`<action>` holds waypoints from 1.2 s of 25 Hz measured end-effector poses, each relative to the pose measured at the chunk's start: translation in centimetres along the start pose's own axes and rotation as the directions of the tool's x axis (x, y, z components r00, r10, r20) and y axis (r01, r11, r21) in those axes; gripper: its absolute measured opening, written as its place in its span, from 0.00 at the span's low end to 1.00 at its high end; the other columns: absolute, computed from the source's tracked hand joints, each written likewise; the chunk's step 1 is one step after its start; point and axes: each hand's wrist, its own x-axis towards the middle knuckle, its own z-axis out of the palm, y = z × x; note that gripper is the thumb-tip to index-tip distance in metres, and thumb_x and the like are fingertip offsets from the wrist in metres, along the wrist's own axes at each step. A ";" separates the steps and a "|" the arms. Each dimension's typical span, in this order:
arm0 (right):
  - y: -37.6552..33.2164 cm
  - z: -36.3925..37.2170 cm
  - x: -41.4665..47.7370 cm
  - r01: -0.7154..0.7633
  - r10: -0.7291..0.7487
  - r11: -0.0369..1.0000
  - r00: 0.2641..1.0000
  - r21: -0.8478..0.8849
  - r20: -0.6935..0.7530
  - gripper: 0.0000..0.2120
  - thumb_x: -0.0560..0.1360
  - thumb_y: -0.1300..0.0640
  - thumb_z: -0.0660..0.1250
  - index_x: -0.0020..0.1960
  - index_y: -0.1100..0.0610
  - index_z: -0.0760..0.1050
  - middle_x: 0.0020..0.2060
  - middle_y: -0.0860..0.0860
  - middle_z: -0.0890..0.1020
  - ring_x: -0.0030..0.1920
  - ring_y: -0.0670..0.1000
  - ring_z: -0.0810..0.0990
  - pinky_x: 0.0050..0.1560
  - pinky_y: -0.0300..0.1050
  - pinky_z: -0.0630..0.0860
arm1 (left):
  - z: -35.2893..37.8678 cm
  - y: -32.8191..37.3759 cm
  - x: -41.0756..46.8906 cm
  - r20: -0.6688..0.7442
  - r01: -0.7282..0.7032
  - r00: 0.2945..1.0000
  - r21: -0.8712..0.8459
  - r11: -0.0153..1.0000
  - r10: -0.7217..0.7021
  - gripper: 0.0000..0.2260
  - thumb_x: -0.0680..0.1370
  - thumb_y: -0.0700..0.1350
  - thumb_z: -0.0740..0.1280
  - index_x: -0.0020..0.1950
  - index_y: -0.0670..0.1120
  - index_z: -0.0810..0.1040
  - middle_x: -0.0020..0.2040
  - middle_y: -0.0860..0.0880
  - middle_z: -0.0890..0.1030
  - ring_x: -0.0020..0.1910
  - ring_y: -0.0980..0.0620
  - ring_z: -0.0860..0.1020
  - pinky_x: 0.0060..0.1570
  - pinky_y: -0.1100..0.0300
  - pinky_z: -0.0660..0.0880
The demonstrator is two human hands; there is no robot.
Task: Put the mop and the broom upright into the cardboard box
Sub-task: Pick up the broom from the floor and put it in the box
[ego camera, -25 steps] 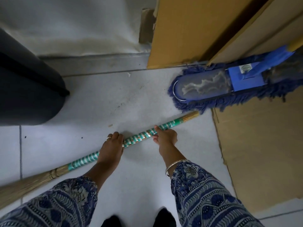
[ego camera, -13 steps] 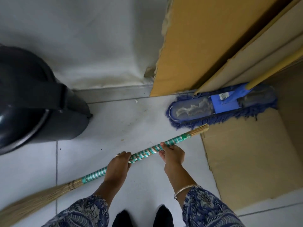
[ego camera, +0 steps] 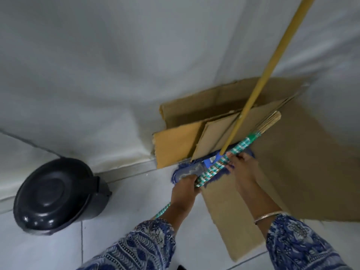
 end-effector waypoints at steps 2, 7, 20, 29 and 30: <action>-5.2 -3.1 0.4 0.091 -0.091 0.996 0.996 -0.003 -0.023 0.13 0.72 0.63 0.67 0.32 0.57 0.68 0.29 0.52 0.73 0.29 0.46 0.75 0.26 0.30 0.76 | -0.9 5.7 0.1 -0.033 -0.053 0.998 -0.049 0.997 0.052 0.14 0.70 0.45 0.69 0.55 0.45 0.75 0.51 0.42 0.82 0.52 0.42 0.79 0.49 0.51 0.76; -16.2 -10.0 3.5 0.313 -0.313 0.950 0.949 0.001 0.022 0.09 0.72 0.64 0.67 0.36 0.54 0.73 0.34 0.51 0.78 0.33 0.47 0.79 0.26 0.29 0.76 | -0.9 18.6 1.9 -0.110 -0.211 0.975 -0.211 0.954 0.192 0.10 0.71 0.42 0.69 0.50 0.41 0.76 0.50 0.41 0.83 0.50 0.42 0.79 0.41 0.57 0.70; -25.9 -20.8 26.8 0.531 -0.494 0.826 0.844 -0.191 0.208 0.06 0.69 0.63 0.70 0.46 0.60 0.79 0.40 0.58 0.83 0.45 0.61 0.83 0.51 0.60 0.80 | 12.5 39.1 19.1 -0.257 -0.197 0.961 -0.389 0.900 0.099 0.06 0.70 0.38 0.69 0.45 0.40 0.76 0.41 0.43 0.80 0.38 0.50 0.72 0.32 0.60 0.61; -25.5 -19.3 40.0 0.531 -0.461 0.805 0.840 -0.265 0.285 0.10 0.70 0.63 0.69 0.51 0.64 0.79 0.48 0.61 0.84 0.49 0.59 0.83 0.55 0.59 0.79 | 17.7 40.8 31.4 -0.314 -0.118 0.949 -0.453 0.884 -0.035 0.06 0.72 0.36 0.67 0.48 0.39 0.77 0.42 0.47 0.78 0.40 0.53 0.73 0.28 0.72 0.64; -25.5 -18.8 41.3 0.521 -0.450 0.812 0.846 -0.263 0.285 0.10 0.70 0.64 0.69 0.51 0.64 0.79 0.48 0.62 0.84 0.49 0.60 0.83 0.55 0.59 0.78 | 17.9 40.8 32.5 -0.310 -0.112 0.950 -0.458 0.882 -0.041 0.06 0.72 0.36 0.66 0.48 0.39 0.77 0.42 0.48 0.77 0.40 0.53 0.73 0.29 0.71 0.64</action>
